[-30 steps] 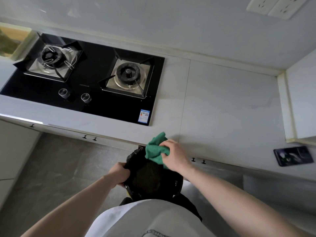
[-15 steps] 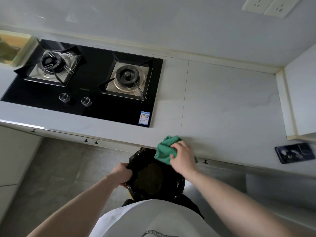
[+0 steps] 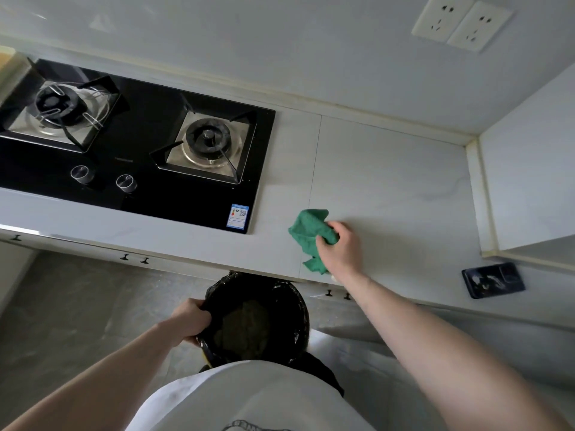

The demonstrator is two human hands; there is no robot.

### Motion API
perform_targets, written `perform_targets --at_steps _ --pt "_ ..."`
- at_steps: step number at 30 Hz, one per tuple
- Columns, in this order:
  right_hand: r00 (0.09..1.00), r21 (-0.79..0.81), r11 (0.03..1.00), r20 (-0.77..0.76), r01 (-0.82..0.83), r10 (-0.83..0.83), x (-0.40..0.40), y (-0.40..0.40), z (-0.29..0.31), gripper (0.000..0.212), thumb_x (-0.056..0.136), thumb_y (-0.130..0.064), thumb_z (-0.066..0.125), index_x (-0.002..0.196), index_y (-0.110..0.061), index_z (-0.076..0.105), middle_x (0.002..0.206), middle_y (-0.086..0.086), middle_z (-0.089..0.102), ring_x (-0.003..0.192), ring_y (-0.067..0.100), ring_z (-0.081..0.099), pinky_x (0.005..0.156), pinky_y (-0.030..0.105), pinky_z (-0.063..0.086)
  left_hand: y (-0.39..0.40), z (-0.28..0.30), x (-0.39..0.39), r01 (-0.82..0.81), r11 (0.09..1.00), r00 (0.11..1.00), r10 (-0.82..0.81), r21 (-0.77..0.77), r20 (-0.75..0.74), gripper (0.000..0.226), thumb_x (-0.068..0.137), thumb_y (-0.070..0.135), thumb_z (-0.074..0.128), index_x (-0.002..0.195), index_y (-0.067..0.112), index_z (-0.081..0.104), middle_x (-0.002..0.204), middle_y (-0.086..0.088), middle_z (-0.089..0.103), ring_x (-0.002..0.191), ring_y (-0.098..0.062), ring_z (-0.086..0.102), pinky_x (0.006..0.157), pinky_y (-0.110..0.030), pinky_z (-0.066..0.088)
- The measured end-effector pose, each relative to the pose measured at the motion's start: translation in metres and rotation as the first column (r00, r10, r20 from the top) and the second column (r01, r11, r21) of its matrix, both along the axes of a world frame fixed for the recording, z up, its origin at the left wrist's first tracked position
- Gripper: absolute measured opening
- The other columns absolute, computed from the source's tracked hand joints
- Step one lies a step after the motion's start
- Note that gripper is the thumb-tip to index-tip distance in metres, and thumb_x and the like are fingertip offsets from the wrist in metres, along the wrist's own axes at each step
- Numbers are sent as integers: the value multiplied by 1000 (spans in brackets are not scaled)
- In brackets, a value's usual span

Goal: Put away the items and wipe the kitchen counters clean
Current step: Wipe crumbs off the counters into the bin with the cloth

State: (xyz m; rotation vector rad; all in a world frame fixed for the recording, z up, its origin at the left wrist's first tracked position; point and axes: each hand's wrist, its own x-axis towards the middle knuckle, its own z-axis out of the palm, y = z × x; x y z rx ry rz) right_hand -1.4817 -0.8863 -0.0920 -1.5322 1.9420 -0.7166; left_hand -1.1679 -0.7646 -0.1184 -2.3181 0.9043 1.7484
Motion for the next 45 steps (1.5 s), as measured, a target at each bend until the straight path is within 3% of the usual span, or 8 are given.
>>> perform_targets --at_steps 6,12,21,25,34,42,45 --pt "952 -27 969 -184 245 -246 -94 -55 -5 30 78 -21 64 107 -18 70 109 5 67 101 32 61 85 37 53 5 -9 1 -44 999 998 44 -8 38 38 83 -3 45 98 16 74 79 -19 76 62 -34 75 54 -41 63" --pt "844 44 928 -432 371 -317 -187 -67 -3 37 90 -12 62 127 -15 64 135 11 55 119 38 47 96 39 45 11 -12 -9 -116 992 987 120 -42 104 29 80 -5 55 89 14 75 68 -18 74 59 -36 74 56 -47 63" --pt "746 93 844 -527 528 -408 -272 -67 -20 36 95 -16 59 131 -9 60 134 19 55 122 43 49 99 44 44 19 -15 -31 -229 972 961 234 -54 145 30 80 -7 56 87 16 74 70 -17 74 55 -34 73 50 -45 61" --pt "730 196 780 -539 594 -421 -288 -70 -37 45 96 -24 57 138 -8 53 137 22 53 126 44 50 106 47 43 22 -20 -36 -251 966 950 257 -57 177 28 78 -6 59 84 16 75 66 -16 73 53 -33 72 52 -47 62" --pt "810 219 818 -413 532 -416 -322 -124 -60 51 98 -23 54 148 -15 47 152 14 44 135 38 48 115 44 37 18 -27 -55 -258 966 947 260 -35 189 29 78 -11 58 82 14 74 60 -15 70 50 -33 70 45 -37 58" --pt "879 255 895 -412 365 -241 -313 -211 -69 60 101 -31 53 157 -24 34 166 7 23 147 36 32 121 42 27 29 -71 -36 -249 968 943 245 -8 223 34 72 -10 61 84 18 77 63 -16 72 55 -38 72 53 -54 61" --pt "901 265 926 -407 271 -147 -287 -245 -73 61 100 -32 54 157 -25 33 166 8 21 150 36 27 123 43 23 26 -76 -31 -205 978 947 207 -33 246 30 65 0 67 80 22 78 61 -11 72 60 -35 73 58 -52 62"
